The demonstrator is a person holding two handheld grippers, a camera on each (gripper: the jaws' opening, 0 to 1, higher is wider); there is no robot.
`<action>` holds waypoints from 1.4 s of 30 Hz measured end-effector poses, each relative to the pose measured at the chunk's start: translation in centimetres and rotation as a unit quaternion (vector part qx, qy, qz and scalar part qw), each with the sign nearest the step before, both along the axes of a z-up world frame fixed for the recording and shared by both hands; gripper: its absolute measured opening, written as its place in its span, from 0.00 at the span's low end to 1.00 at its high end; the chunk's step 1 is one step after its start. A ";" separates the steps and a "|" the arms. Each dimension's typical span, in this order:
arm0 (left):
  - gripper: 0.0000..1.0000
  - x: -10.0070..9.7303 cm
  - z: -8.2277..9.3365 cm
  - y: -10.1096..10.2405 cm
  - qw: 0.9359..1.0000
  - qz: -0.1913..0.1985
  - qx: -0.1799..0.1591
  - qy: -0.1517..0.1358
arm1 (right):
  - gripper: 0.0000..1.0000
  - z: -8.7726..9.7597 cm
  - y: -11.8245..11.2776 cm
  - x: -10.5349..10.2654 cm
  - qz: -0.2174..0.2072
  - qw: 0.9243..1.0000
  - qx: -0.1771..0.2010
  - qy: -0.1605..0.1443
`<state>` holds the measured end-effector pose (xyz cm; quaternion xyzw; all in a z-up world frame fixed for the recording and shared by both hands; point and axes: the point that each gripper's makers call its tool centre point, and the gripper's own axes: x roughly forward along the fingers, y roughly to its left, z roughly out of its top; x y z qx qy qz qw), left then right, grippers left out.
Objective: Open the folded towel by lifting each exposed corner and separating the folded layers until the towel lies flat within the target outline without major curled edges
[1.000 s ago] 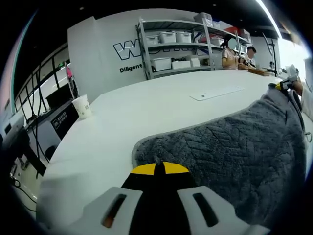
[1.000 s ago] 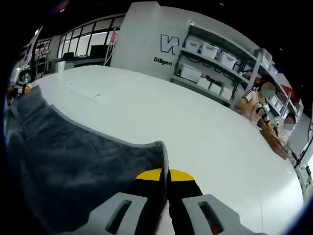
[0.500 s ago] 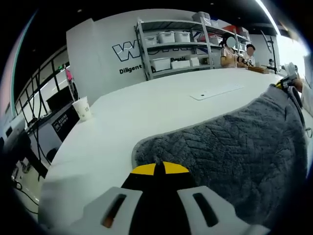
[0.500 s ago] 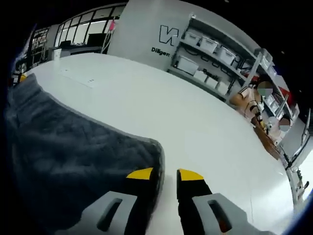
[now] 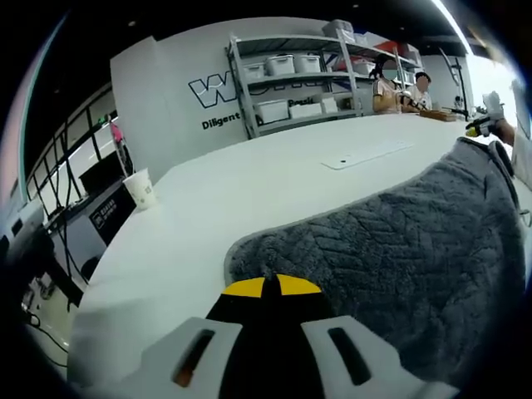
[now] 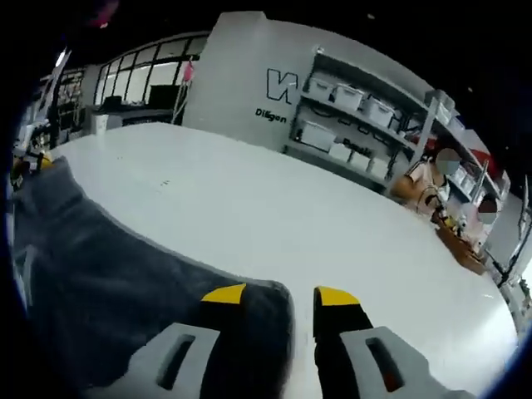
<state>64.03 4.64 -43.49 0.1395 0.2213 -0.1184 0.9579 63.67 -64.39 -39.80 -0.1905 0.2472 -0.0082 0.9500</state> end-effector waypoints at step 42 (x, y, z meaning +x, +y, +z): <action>0.02 0.0 0.1 0.0 1.000 0.005 0.010 -0.002 | 0.00 -4.2 12.9 1.6 0.151 0.982 0.106 0.041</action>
